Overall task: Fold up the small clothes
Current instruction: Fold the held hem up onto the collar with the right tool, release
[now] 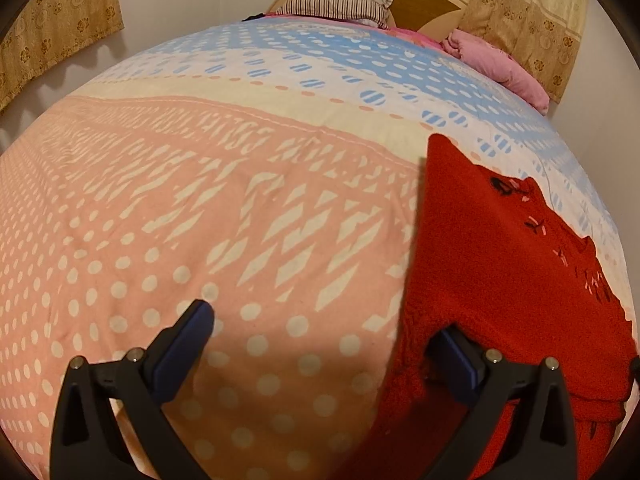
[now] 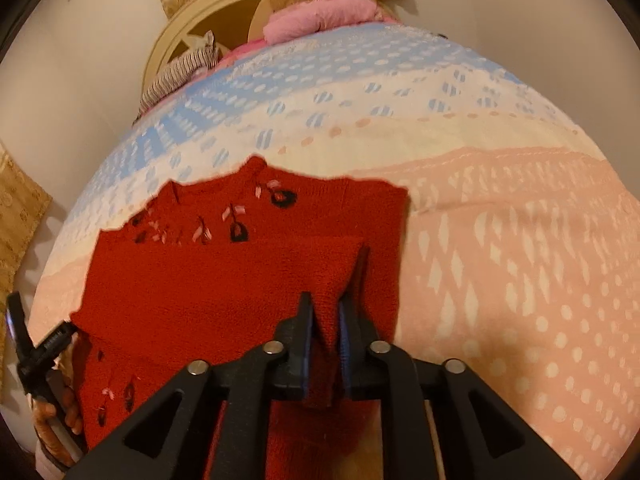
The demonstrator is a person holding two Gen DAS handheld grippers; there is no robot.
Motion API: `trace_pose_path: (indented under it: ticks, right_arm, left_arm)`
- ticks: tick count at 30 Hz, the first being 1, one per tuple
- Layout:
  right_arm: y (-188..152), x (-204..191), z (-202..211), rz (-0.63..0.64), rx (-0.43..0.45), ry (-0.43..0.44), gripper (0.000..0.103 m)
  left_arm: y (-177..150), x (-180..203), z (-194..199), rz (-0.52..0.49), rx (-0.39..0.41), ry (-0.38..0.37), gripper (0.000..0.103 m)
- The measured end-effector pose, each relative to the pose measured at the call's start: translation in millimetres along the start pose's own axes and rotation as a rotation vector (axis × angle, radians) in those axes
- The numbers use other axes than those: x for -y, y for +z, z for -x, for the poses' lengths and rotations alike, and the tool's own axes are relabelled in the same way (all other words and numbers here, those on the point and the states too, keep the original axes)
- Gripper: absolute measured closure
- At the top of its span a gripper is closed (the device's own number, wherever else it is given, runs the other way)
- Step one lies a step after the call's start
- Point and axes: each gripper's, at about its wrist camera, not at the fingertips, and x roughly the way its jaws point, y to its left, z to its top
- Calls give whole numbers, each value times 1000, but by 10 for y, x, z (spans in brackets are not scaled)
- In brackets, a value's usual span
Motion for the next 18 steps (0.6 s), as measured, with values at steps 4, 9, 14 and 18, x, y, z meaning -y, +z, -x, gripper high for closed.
trace_pose_path:
  ticks: [4, 9, 14, 18]
  right_arm:
    - [111, 33, 120, -43, 65, -40, 69]
    - [113, -182, -59, 41, 46, -81, 69]
    - [-79, -358, -342, 215, 21, -236, 84]
    - [15, -133, -326, 86, 24, -232, 83]
  left_arm:
    - [-8, -15, 11, 3, 3, -4, 0]
    - [-14, -25, 17, 6, 6, -5, 0]
    - [-16, -21, 22, 3, 7, 0, 0]
    - [-23, -34, 47, 0, -2, -13, 0]
